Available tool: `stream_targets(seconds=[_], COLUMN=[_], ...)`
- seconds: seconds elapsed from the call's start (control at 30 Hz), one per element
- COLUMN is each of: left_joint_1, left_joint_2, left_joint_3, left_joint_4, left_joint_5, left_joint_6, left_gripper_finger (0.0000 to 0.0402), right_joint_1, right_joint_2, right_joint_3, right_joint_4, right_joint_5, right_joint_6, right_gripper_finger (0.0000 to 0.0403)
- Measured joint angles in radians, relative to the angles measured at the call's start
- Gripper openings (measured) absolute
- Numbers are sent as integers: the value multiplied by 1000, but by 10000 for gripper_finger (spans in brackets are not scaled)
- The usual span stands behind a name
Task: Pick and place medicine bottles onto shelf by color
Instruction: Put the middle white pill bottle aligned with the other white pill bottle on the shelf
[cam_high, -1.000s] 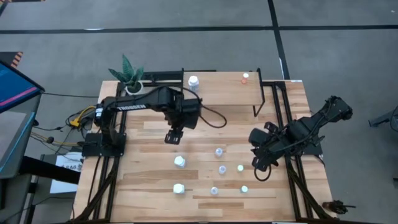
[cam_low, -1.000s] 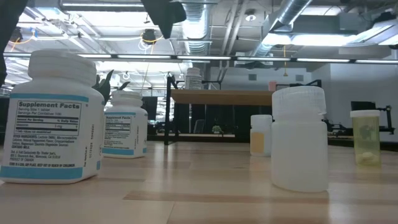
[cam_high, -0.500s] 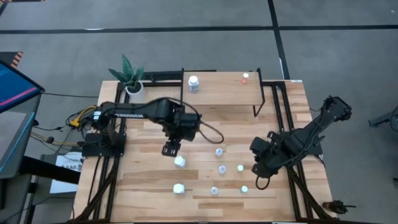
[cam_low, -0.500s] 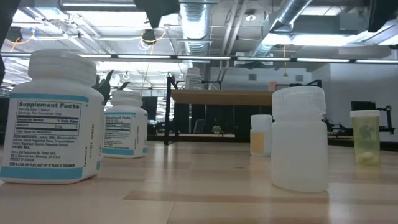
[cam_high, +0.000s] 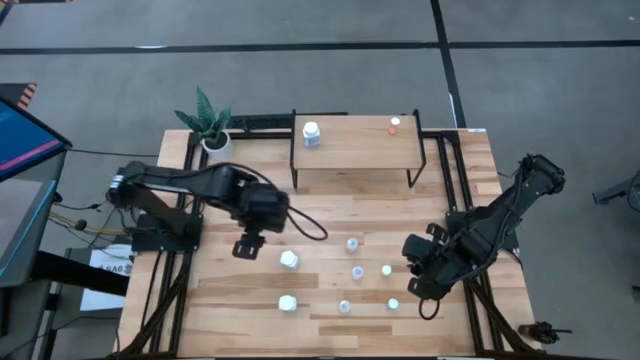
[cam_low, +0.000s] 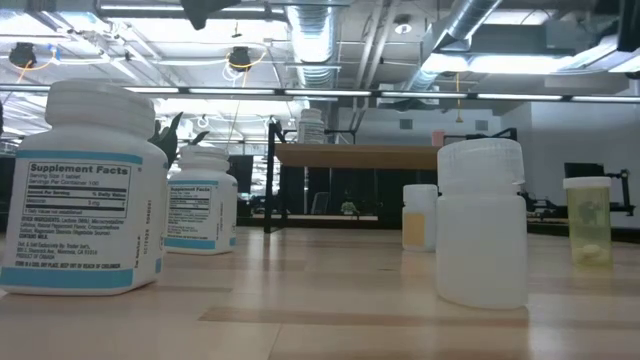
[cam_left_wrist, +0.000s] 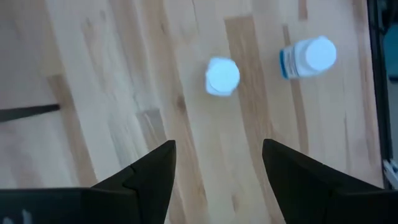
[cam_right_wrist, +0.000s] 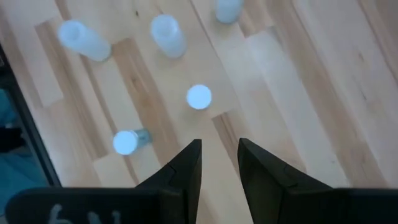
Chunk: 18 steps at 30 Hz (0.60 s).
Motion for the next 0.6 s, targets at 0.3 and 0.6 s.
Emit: stream_targets(seconds=[0.3,0.6], left_joint_1=[-11,-12], left_joint_2=[-197,-205], left_joint_3=[-396,-653], left_joint_4=[394,597], left_joint_5=[-31,-31], left_joint_6=[26,-61], left_gripper_finger=[226,226], right_joint_1=[-2,-2], right_joint_2=[0,0], right_joint_3=[0,0], right_joint_4=[65,77], right_joint_5=[1,2], right_joint_6=[-25,-26], right_gripper_finger=[127,127])
